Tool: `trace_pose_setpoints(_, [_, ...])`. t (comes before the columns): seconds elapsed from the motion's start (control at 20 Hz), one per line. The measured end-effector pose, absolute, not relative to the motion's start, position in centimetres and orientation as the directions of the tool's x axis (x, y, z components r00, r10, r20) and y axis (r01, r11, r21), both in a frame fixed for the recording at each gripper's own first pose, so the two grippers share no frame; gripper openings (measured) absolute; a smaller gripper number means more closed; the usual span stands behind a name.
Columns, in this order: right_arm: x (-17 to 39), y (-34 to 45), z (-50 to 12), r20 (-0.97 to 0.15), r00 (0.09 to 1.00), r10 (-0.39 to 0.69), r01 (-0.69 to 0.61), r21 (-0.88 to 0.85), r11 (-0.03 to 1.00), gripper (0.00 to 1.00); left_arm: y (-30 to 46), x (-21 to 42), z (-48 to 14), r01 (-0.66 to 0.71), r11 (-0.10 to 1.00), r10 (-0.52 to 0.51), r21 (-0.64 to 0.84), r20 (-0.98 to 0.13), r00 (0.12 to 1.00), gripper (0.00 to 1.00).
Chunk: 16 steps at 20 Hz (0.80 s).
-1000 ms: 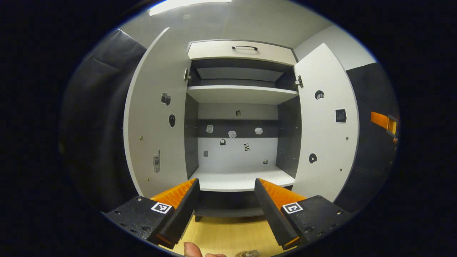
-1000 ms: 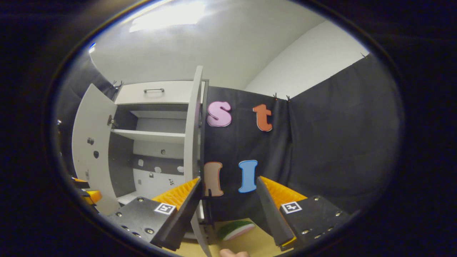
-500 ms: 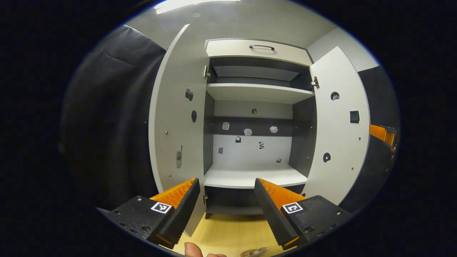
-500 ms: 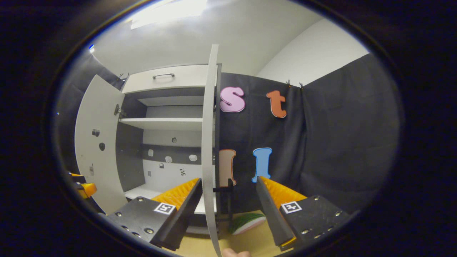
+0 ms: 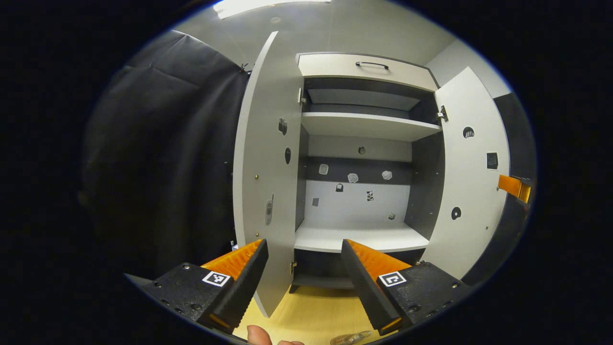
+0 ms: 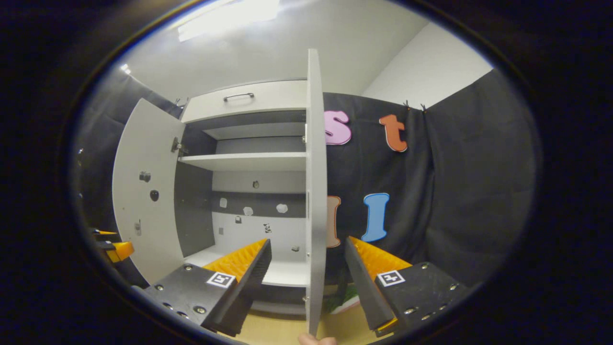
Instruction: Grasp the bottle in the cabinet with the left hand and place it on the coaster, then close the right door with the right hand and the left door with the left hand.
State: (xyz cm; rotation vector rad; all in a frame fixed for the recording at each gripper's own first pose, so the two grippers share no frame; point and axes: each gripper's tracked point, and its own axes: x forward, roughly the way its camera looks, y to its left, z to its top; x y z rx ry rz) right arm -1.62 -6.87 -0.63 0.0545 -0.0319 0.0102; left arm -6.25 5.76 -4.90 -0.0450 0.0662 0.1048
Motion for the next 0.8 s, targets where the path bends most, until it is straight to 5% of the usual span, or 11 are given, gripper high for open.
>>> trace_pose_setpoints(0.8, [-1.4,-1.5,-0.4,0.038,0.99,0.136,-0.14,0.106,0.985,0.98,5.6,-6.6,-4.2,-0.109,0.992,0.105,-0.07,-0.059,0.993,0.97])
